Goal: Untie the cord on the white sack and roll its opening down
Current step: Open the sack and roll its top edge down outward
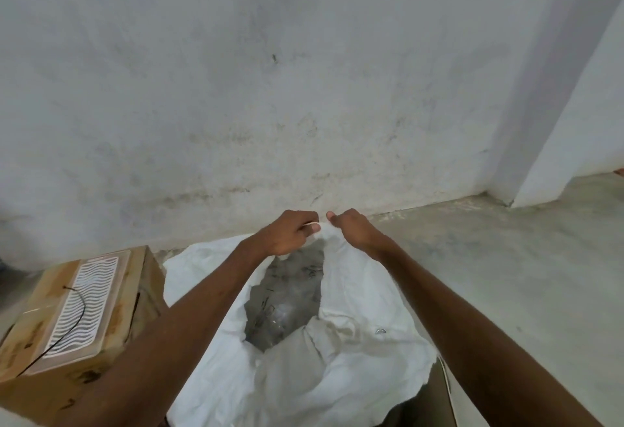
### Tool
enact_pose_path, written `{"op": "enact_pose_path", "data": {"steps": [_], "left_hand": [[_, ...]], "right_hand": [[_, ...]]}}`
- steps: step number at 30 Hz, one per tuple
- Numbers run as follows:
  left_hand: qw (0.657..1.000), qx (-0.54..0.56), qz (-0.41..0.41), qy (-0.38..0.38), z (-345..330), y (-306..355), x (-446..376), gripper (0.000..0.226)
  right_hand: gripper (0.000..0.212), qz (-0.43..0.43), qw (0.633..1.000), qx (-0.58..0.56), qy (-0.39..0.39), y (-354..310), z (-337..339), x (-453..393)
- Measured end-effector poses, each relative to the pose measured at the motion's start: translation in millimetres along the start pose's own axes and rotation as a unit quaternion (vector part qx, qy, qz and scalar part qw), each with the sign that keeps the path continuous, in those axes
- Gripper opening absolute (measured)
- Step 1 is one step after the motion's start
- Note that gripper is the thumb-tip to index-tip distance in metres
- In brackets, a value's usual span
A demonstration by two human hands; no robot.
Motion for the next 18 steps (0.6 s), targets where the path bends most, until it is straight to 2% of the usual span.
{"op": "enact_pose_path", "data": {"steps": [3, 6, 8, 10, 13, 15, 17, 18], "left_hand": [[0.998, -0.028, 0.05, 0.033, 6, -6, -3, 0.036], [0.988, -0.01, 0.142, 0.065, 16, -28, -2, 0.027], [0.99, 0.051, 0.123, 0.048, 13, -25, -3, 0.021], [0.994, 0.085, 0.06, 0.023, 6, -6, -2, 0.017], [0.999, -0.021, -0.033, 0.02, -3, 18, -5, 0.028], [0.999, -0.005, -0.027, 0.04, -7, 19, -7, 0.02], [0.997, 0.035, 0.028, 0.065, 0, 12, -10, 0.026], [0.995, 0.031, 0.068, 0.068, 3, 5, -11, 0.03]], "right_hand": [[0.048, 0.027, 0.999, 0.032, 0.022, 0, 2, 7], [0.04, 0.022, 0.996, 0.074, 0.045, 18, 6, 11], [0.037, 0.014, 0.996, 0.063, 0.055, 26, 8, 14], [0.038, 0.011, 0.997, 0.01, 0.077, 24, 15, 18], [0.037, -0.044, 0.993, -0.102, 0.047, 27, 23, 18], [0.035, -0.073, 0.988, -0.137, -0.002, 31, 20, 19], [0.039, -0.078, 0.986, -0.15, 0.0, 32, 19, 25], [0.038, -0.062, 0.991, -0.12, 0.01, 30, 19, 27]]}}
Point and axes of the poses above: each hand's wrist, its own x-axis away from the middle knuckle, its own z-axis out of the back of the hand, y = z × x, the point moved 9 cm from there along -x, towards the middle knuckle, and after that the axes turned 4 degrees about -x, right-handed, at the moved point
